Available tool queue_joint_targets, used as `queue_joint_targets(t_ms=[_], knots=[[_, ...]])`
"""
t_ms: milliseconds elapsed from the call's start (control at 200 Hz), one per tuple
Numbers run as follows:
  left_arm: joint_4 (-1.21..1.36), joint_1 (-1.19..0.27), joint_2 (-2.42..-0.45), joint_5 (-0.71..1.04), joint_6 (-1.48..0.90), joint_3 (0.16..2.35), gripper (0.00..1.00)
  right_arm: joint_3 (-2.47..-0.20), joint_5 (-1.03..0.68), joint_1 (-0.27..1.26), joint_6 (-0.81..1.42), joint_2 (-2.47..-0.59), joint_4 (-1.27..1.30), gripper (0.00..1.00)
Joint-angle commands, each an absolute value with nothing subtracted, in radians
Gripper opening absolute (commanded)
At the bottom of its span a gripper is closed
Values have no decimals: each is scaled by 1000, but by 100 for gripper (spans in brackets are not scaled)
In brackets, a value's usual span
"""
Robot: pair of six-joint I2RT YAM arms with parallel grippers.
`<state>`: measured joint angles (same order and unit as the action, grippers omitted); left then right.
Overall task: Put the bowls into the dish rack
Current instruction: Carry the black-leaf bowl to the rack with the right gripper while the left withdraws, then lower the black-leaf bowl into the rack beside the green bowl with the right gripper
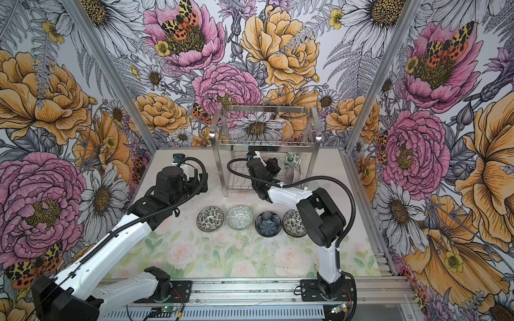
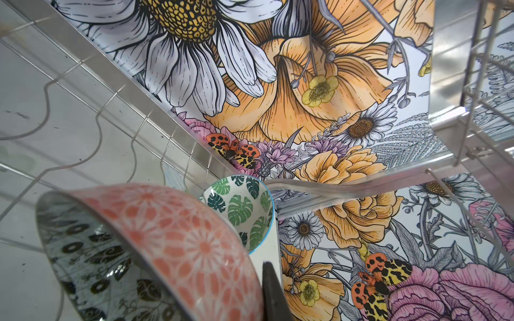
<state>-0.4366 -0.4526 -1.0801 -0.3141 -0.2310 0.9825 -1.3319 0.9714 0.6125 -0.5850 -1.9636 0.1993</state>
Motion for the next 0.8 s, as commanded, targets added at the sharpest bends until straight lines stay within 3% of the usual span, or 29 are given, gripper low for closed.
queue_joint_targets(t_ms=[0, 796], knots=[[-411, -442, -1070, -285, -217, 962, 98, -1406, 1017, 595, -626, -1998, 282, 0], [-400, -416, -1053, -272, -222, 917, 99, -1760, 1129, 501, -650, -2314, 254, 0]])
